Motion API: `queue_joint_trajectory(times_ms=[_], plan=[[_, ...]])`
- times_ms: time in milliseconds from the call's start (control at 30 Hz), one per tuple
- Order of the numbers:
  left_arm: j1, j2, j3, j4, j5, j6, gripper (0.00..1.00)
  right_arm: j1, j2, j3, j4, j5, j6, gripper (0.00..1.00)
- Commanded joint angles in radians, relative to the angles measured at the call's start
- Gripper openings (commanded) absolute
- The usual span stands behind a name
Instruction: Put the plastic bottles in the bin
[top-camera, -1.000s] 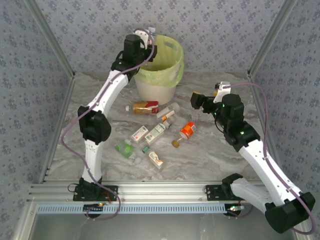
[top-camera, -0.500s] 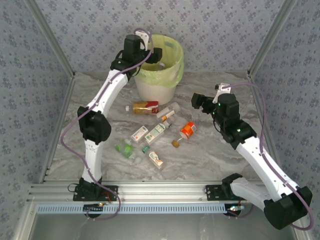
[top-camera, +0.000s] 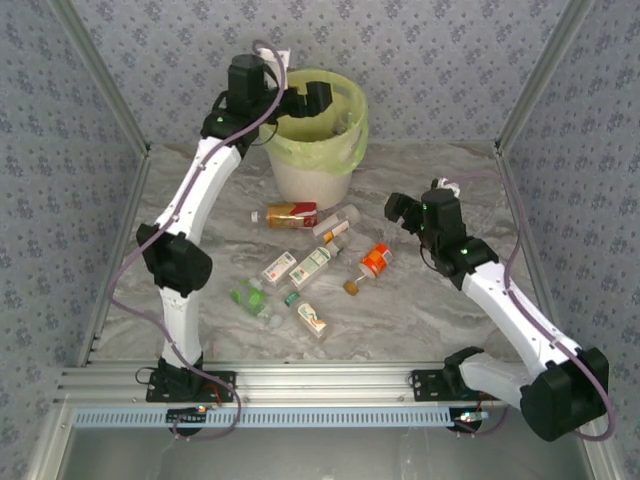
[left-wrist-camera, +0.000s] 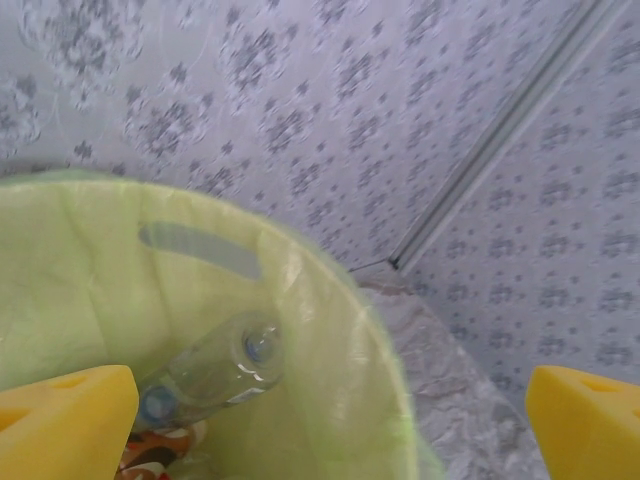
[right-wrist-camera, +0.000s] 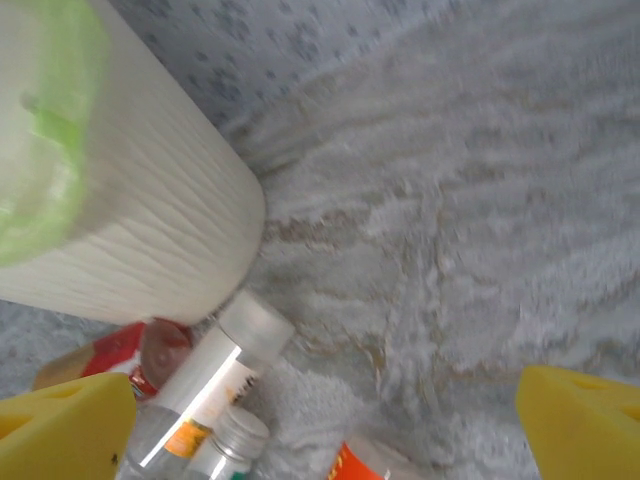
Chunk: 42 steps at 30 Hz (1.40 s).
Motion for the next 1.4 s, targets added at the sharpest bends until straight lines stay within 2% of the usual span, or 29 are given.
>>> queue_joint_trajectory(times_ms=[0,133,367,500,633,867,1133,1233,1367], plan=[[0.004,-0.097,0.020,-0.012,0.060,-0.025,0.99,-0.001,0.043,-0.022,-0.051,-0.037,0.133,1.00],[0.005,-0.183,-0.108,0.045,0.038,-0.031,0.99,0.018,0.079,-0.043,-0.065,-0.053,0.191,1.00],[0.001,-0.317,-0.306,0.123,-0.082,-0.013,0.99,0.051,0.132,-0.082,-0.046,-0.040,0.290,1.00],[0.001,-0.414,-0.490,0.286,-0.149,-0.058,0.99,0.089,0.180,-0.127,0.035,-0.050,0.403,1.00],[0.002,-0.512,-0.667,0.418,-0.206,-0.094,0.99,0.128,0.250,-0.108,0.001,-0.024,0.484,1.00],[0.011,-0.678,-0.897,0.446,-0.346,-0.112,0.99,0.198,0.336,-0.104,0.017,-0.005,0.591,0.97],[0.053,-0.852,-1.107,0.389,-0.480,-0.155,1.00,0.228,0.452,-0.045,-0.006,-0.003,0.620,0.98],[0.081,-0.894,-1.166,0.367,-0.502,-0.189,0.99,0.230,0.492,-0.018,-0.054,0.028,0.657,0.98],[0.125,-0.923,-1.223,0.337,-0.495,-0.267,0.99,0.221,0.546,-0.010,-0.049,0.006,0.713,0.96]])
